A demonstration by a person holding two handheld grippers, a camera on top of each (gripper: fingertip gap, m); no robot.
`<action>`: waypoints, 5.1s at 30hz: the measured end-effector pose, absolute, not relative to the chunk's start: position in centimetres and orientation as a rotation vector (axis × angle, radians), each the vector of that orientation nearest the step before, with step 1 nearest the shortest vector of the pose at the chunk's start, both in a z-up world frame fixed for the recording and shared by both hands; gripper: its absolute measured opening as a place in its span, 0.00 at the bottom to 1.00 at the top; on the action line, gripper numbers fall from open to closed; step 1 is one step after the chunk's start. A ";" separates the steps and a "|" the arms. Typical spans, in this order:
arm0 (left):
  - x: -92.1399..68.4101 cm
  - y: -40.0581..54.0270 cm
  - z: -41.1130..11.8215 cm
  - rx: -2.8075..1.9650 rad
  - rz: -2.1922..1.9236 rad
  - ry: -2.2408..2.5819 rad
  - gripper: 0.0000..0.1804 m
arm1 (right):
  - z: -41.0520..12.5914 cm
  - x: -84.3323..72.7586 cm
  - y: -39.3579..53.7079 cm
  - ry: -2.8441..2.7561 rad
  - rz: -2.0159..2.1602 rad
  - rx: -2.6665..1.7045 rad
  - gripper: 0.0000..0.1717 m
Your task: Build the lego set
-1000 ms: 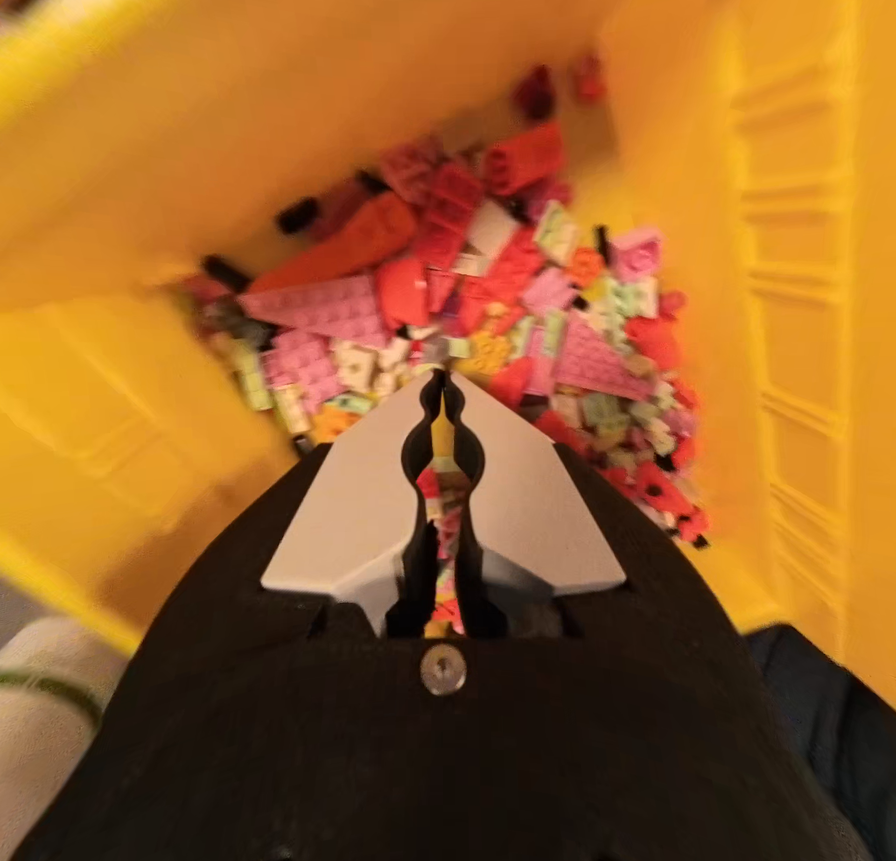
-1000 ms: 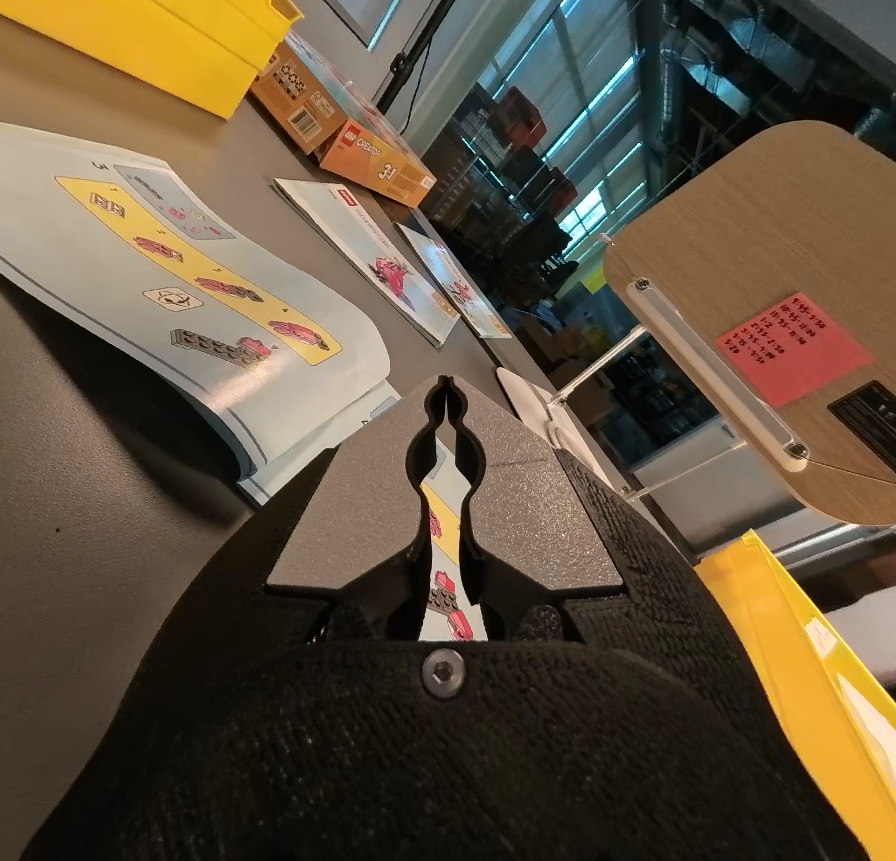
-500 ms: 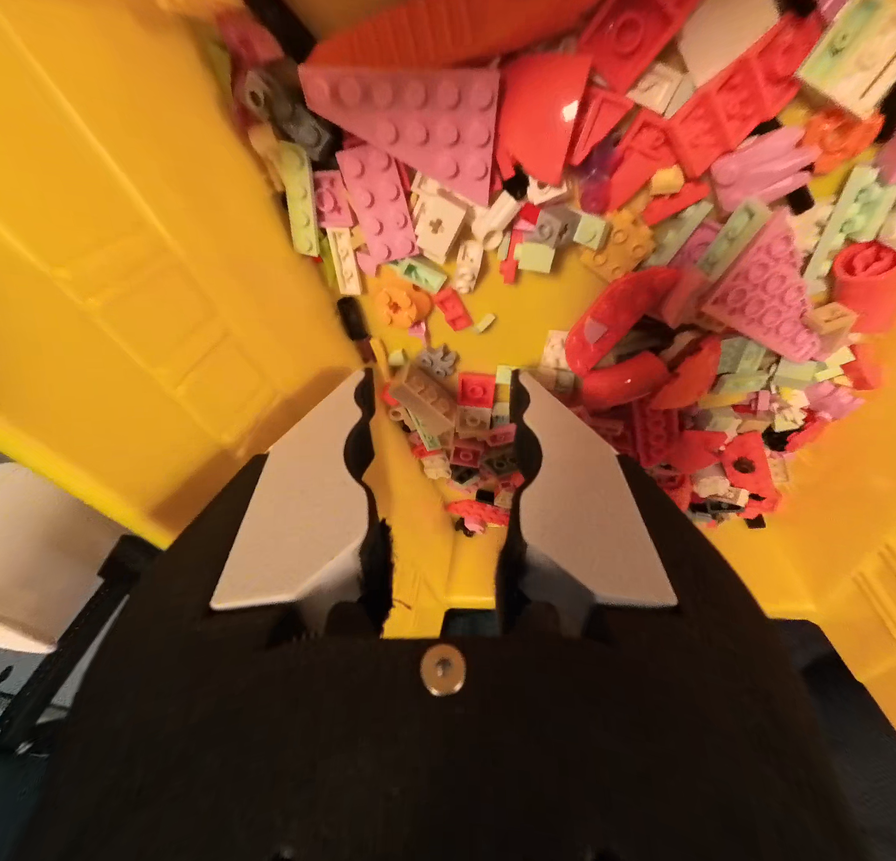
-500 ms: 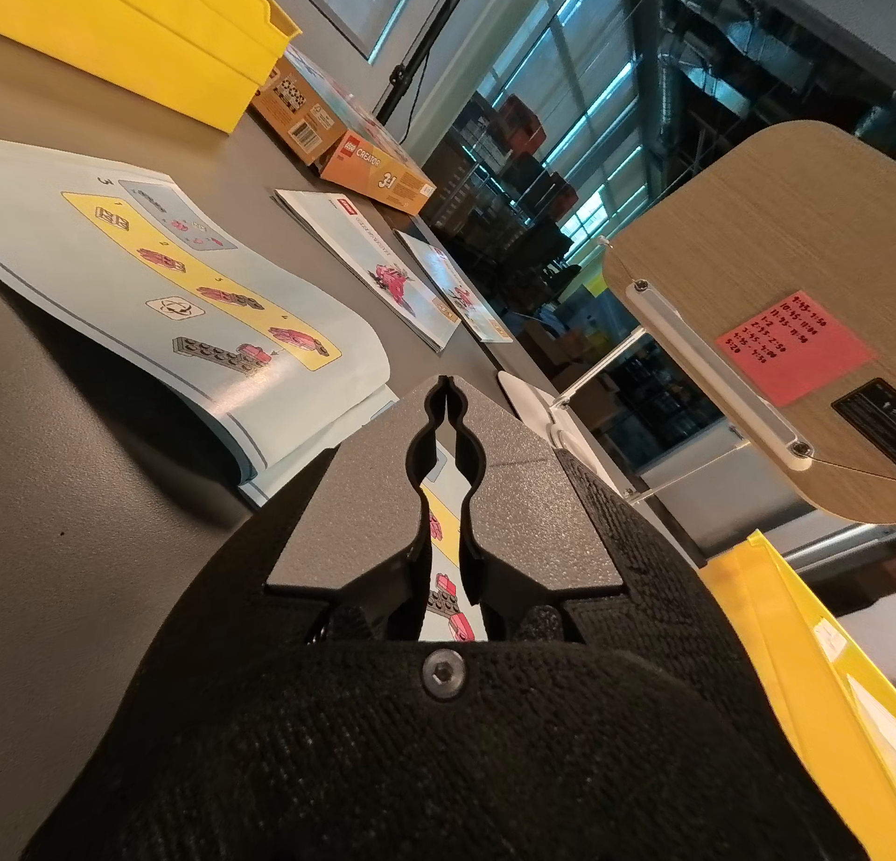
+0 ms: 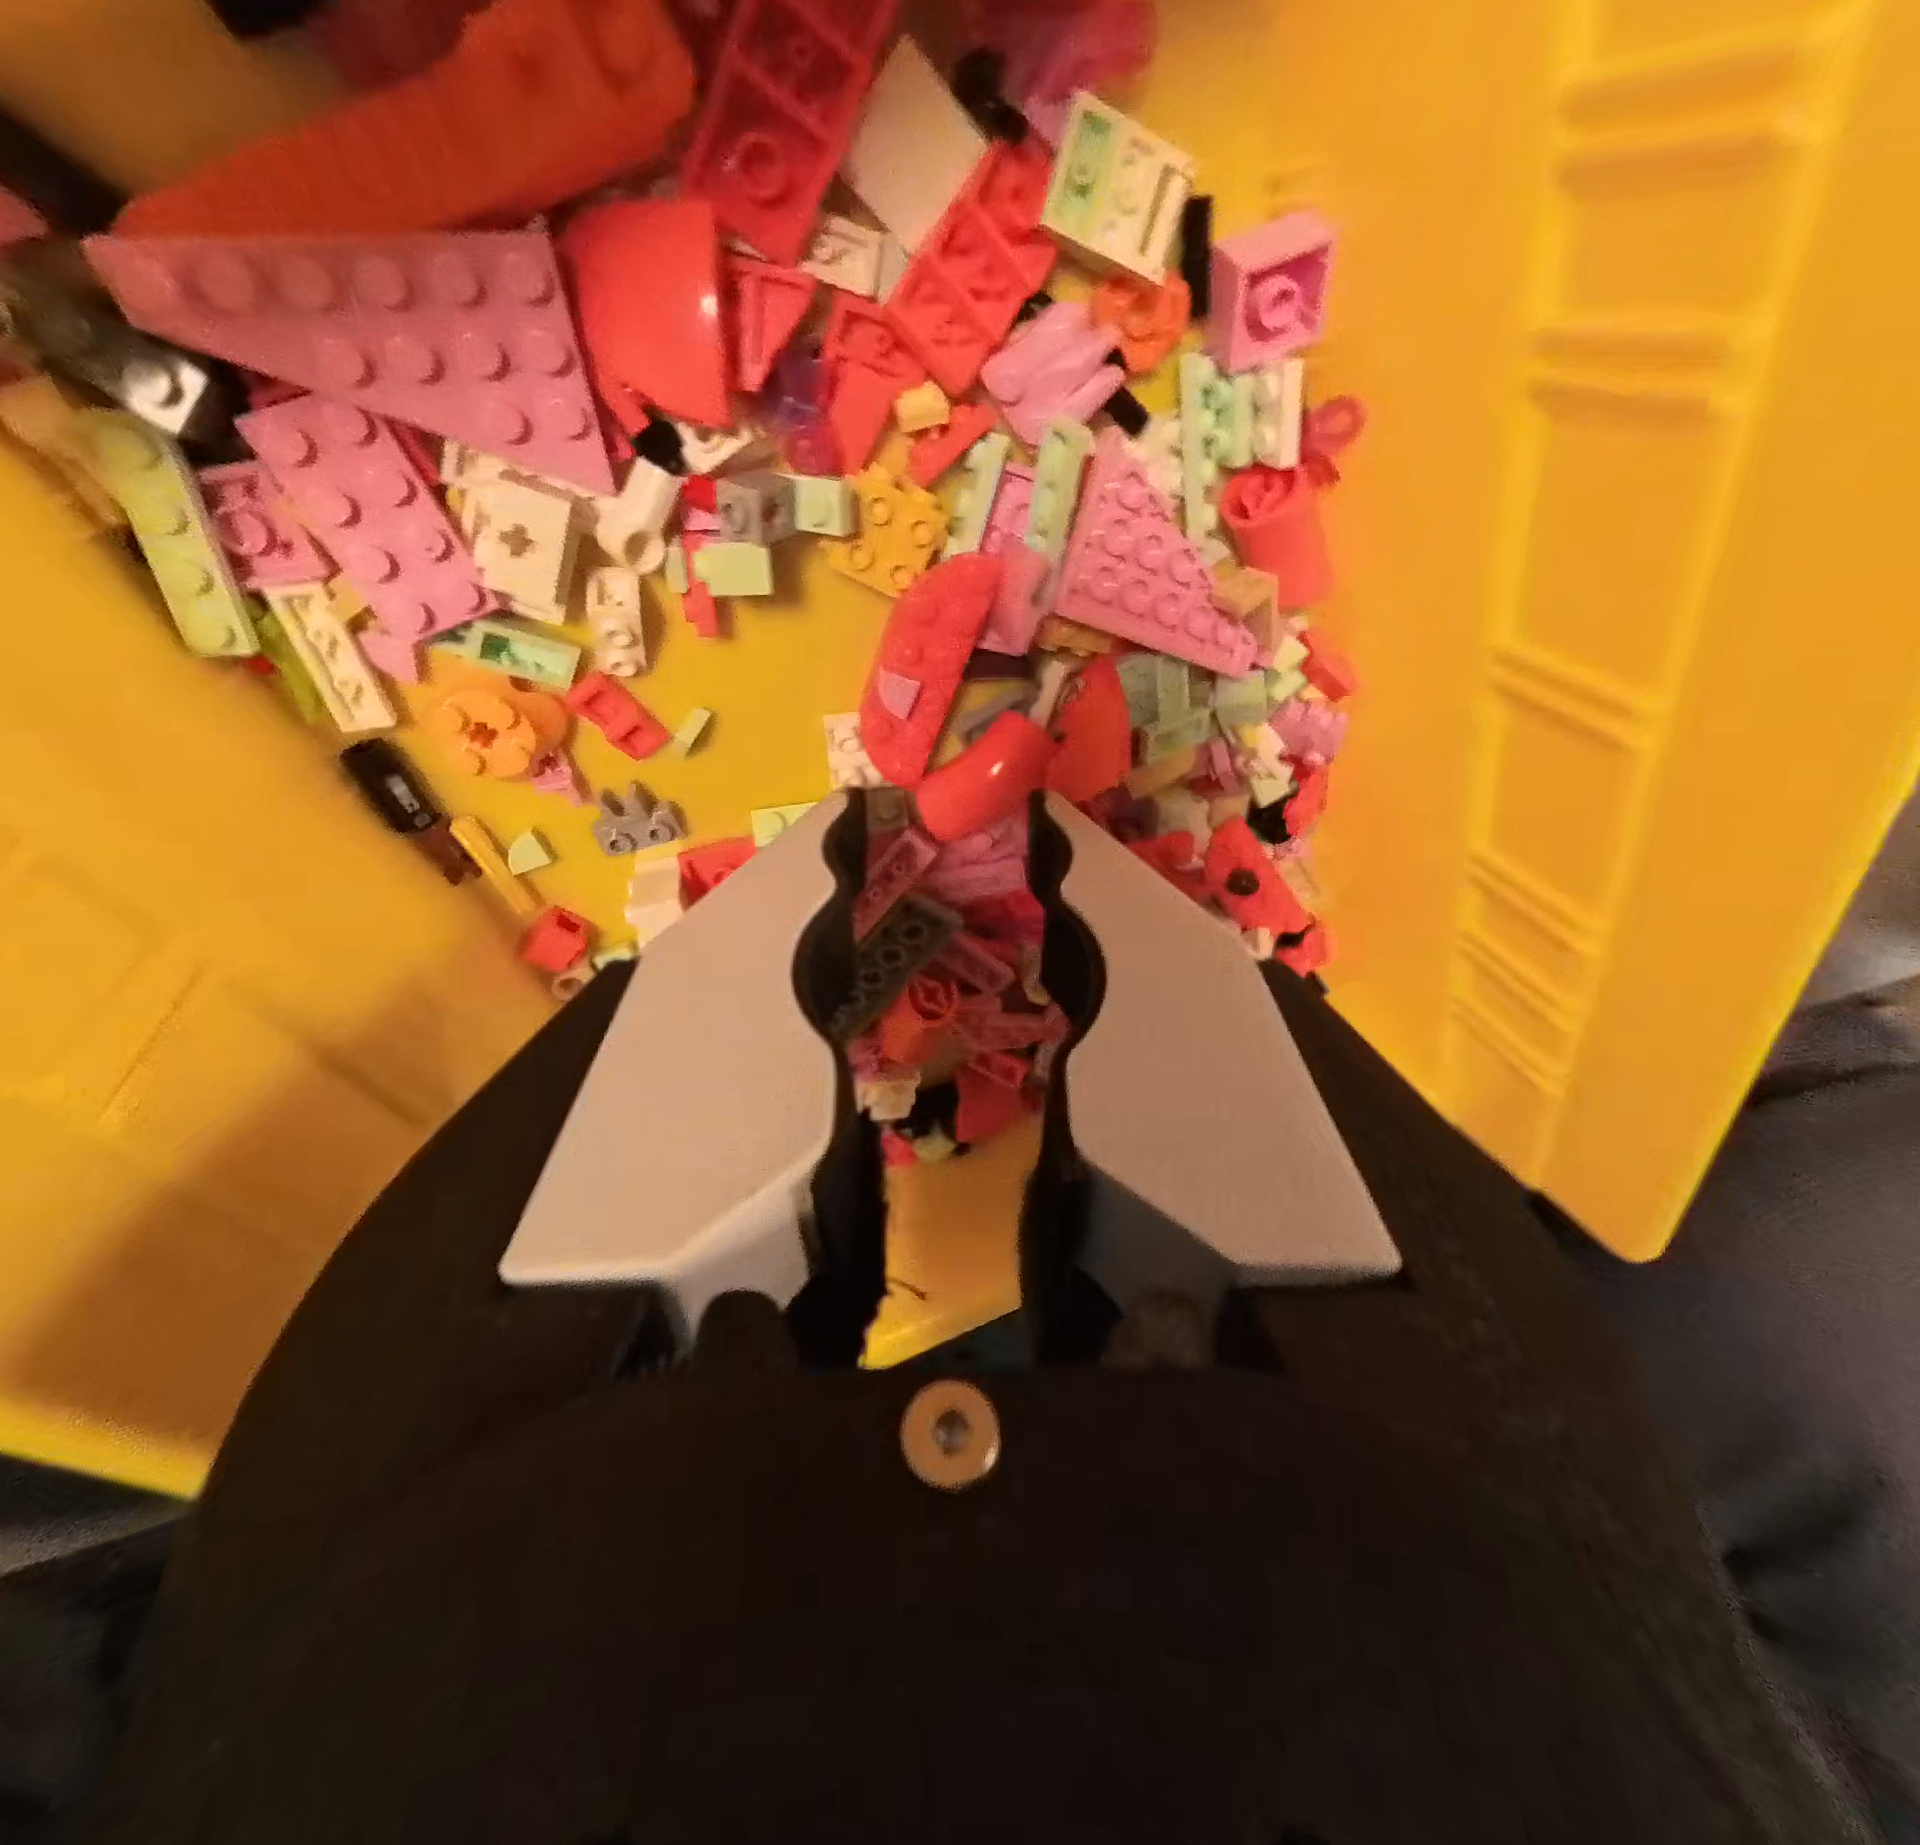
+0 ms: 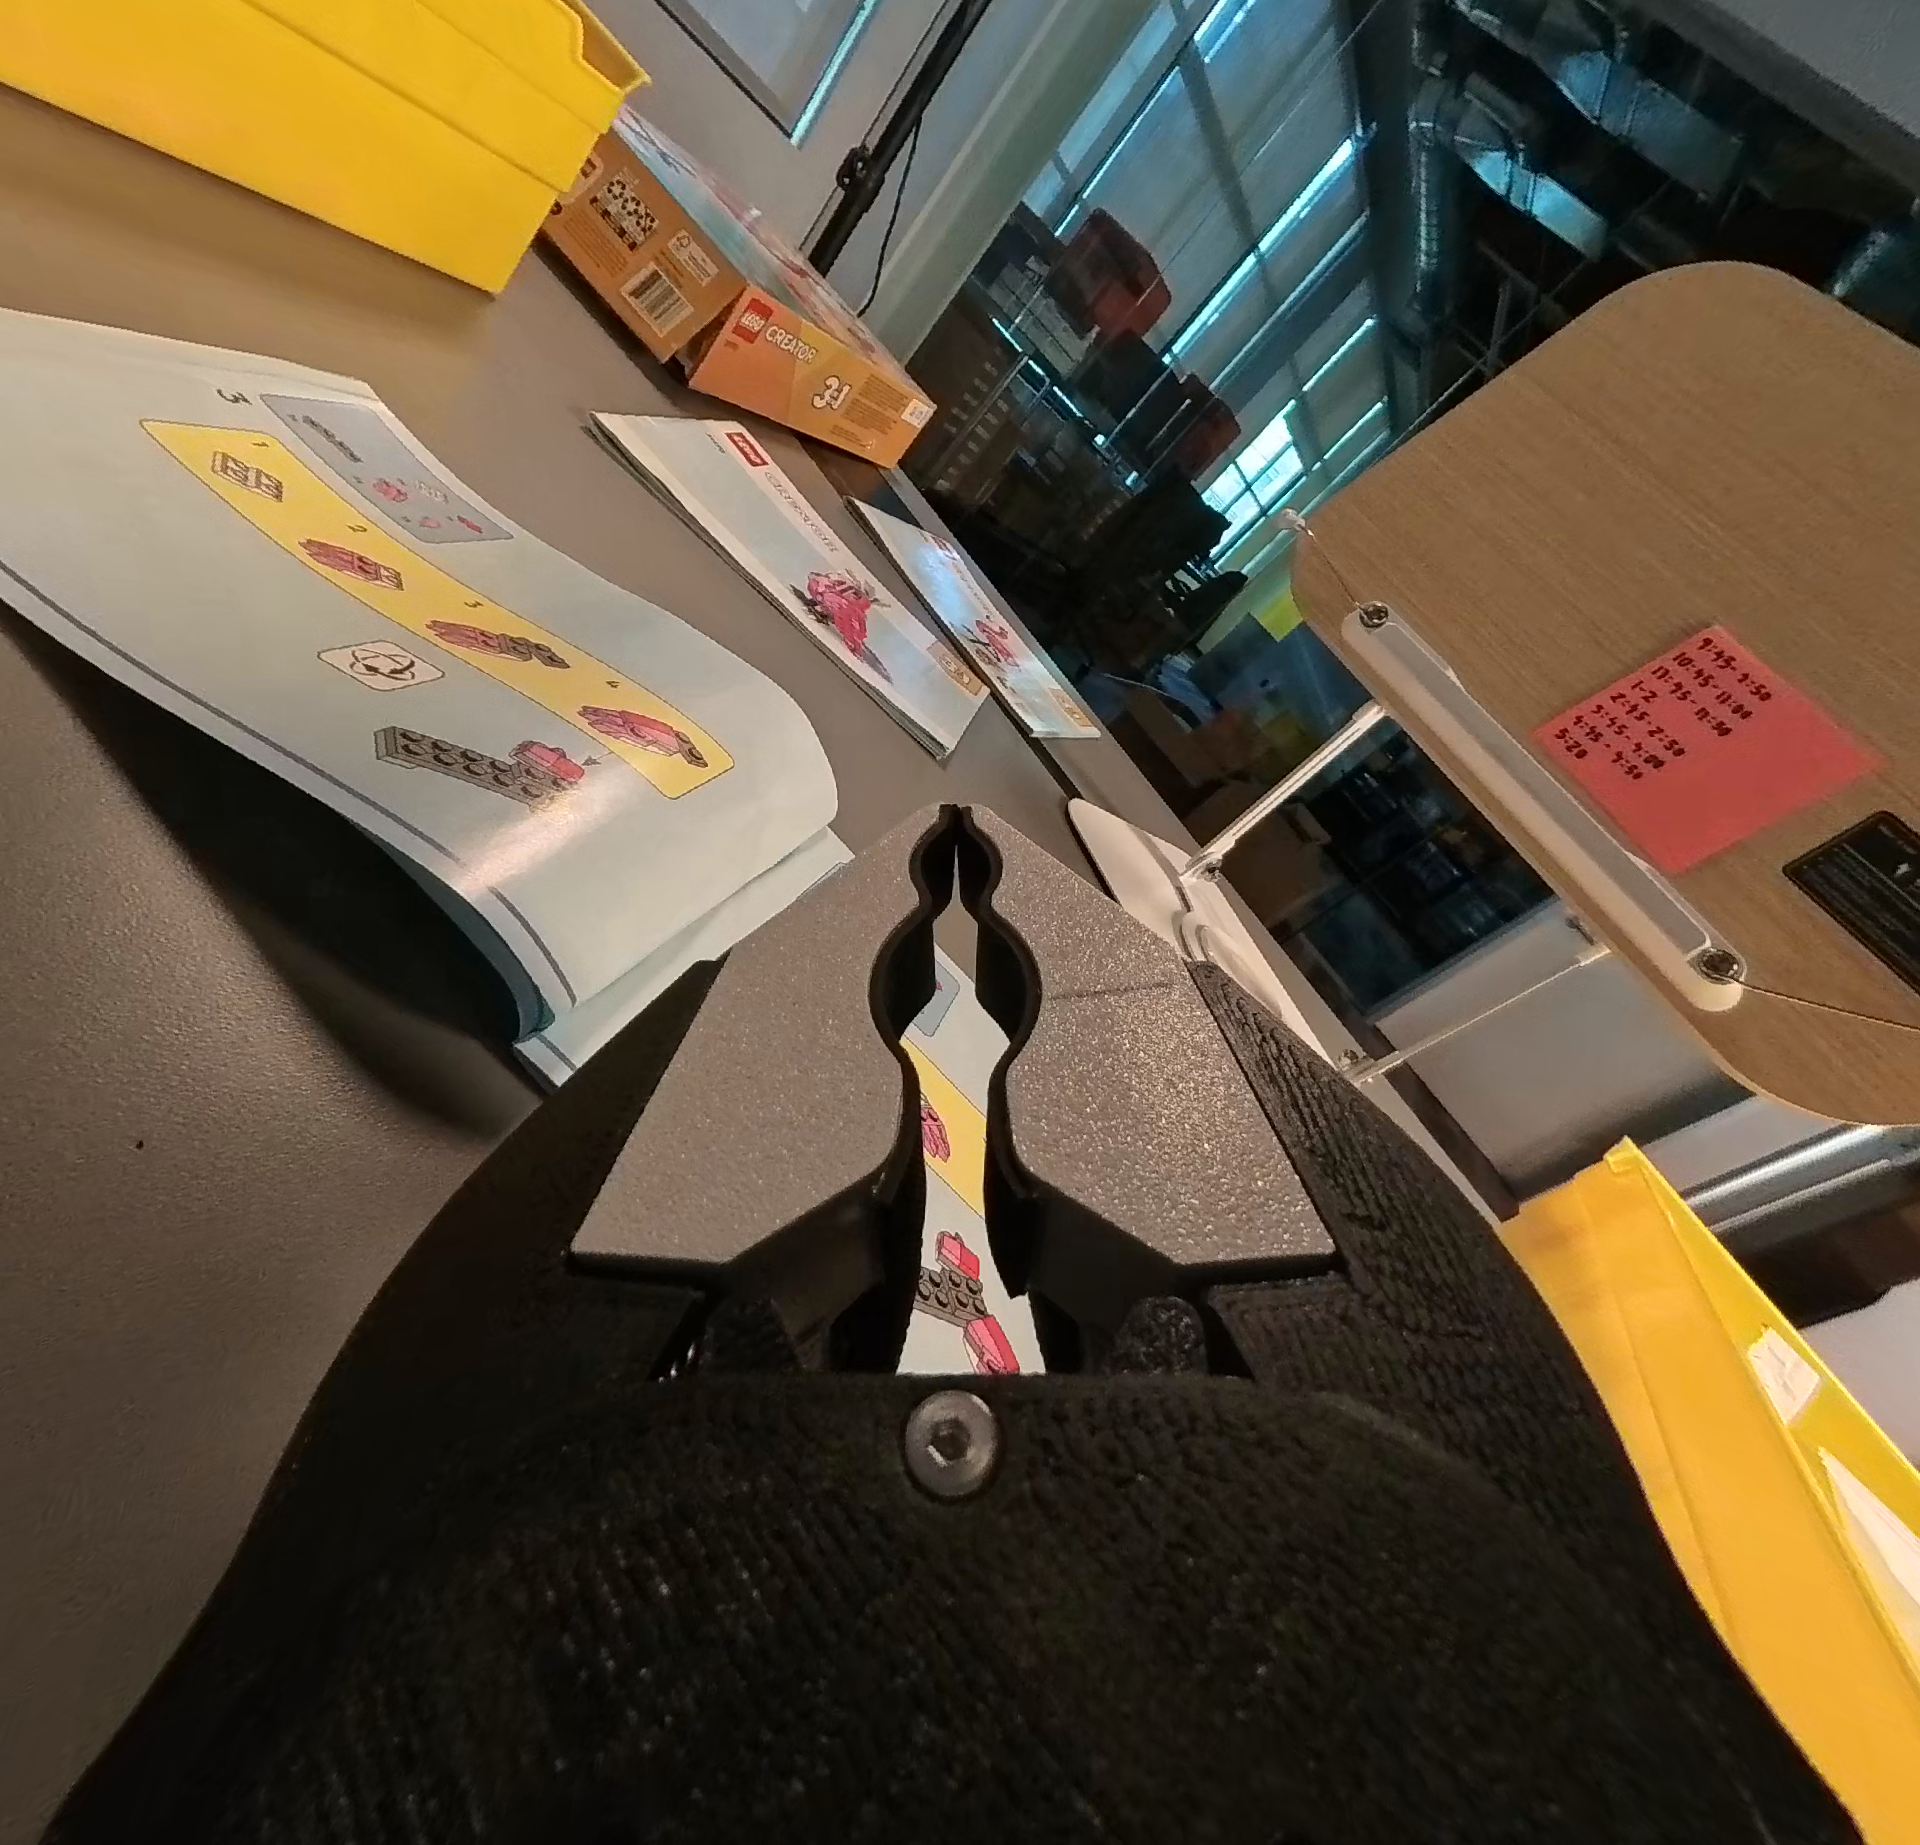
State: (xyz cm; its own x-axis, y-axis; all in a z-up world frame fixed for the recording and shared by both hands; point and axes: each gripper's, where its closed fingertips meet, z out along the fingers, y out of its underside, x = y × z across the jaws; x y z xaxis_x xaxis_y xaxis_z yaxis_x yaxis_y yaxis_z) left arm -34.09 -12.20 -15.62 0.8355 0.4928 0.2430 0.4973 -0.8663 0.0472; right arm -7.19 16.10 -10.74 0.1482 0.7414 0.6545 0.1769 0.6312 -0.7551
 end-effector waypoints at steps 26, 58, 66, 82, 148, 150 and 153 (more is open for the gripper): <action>-36.5 -11.7 -15.5 -2.964 0.342 -0.187 0.39 | -10.9 -7.3 16.1 -1.404 0.463 -0.840 0.00; -24.7 -16.1 -16.8 -3.116 -0.209 -0.541 0.21 | -10.5 -7.1 16.1 -1.375 0.476 -0.842 0.00; -30.0 -16.6 -17.5 -3.167 0.117 -0.536 0.00 | -10.6 -7.2 16.1 -1.382 0.477 -0.842 0.00; -34.3 -15.4 -16.1 -2.965 0.093 -0.662 0.29 | -10.8 -7.3 16.0 -1.397 0.473 -0.836 0.00; -42.2 -5.5 -16.8 -2.763 0.030 -0.689 0.00 | -10.9 -7.4 15.5 -1.420 0.483 -0.818 0.00; -42.1 -4.1 -17.0 -2.731 0.070 -0.630 0.00 | -10.9 -7.3 15.5 -1.419 0.483 -0.818 0.00; -41.0 -2.9 -17.4 -2.716 0.059 -0.563 0.00 | -10.9 -7.3 15.5 -1.419 0.482 -0.819 0.00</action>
State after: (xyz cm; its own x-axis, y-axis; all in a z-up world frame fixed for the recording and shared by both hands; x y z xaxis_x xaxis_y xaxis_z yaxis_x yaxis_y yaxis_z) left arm -41.02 -2.92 -17.42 0.9195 0.3917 0.0328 0.3765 -0.8538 -0.3595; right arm -7.34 15.52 -10.94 0.1252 0.7324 0.6693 0.1735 0.6481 -0.7416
